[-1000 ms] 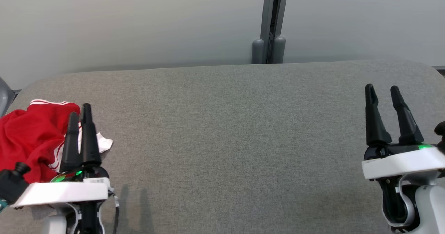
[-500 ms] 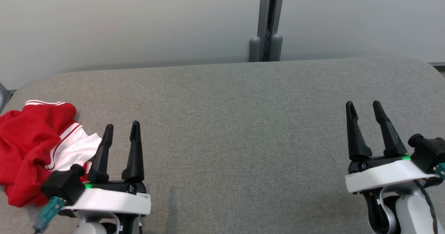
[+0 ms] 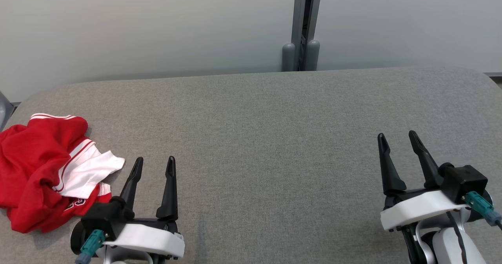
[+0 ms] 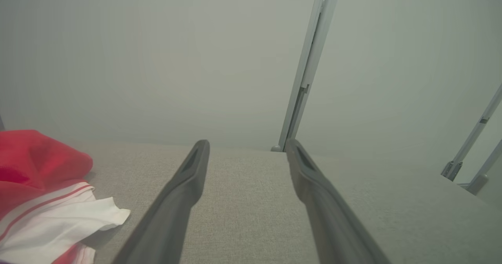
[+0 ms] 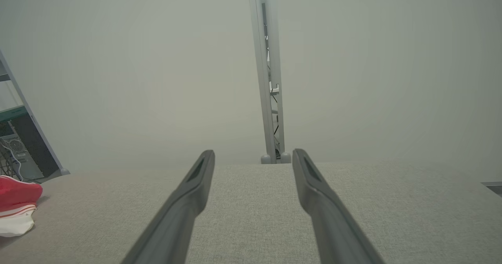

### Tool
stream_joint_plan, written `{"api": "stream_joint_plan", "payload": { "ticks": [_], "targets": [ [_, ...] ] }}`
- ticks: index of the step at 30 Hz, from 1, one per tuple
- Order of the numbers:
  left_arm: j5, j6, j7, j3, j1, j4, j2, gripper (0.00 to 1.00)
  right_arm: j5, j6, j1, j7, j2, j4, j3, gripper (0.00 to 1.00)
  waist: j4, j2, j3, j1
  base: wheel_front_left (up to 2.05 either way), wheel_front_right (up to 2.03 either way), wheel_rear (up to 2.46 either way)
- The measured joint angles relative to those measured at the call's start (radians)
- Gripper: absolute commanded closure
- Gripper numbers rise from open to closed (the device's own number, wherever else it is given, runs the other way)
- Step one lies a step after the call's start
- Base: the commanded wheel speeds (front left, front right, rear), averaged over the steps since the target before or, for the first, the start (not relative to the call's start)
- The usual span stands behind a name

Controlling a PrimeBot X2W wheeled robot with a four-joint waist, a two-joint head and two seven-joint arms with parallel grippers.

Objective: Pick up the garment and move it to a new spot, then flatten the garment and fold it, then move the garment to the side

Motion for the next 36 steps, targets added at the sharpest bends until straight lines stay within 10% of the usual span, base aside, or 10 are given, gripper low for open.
{"api": "stream_joint_plan", "payload": {
  "ticks": [36],
  "targets": [
    [0.224, 0.036, -0.062, -0.037, 0.031, 0.001, 0.002, 0.0, -0.177, 0.0, 0.004, -0.079, -0.002, 0.018, 0.037, 0.0, -0.008, 0.0, -0.003, 0.0, 0.0, 0.0, 0.0]
  ]
}}
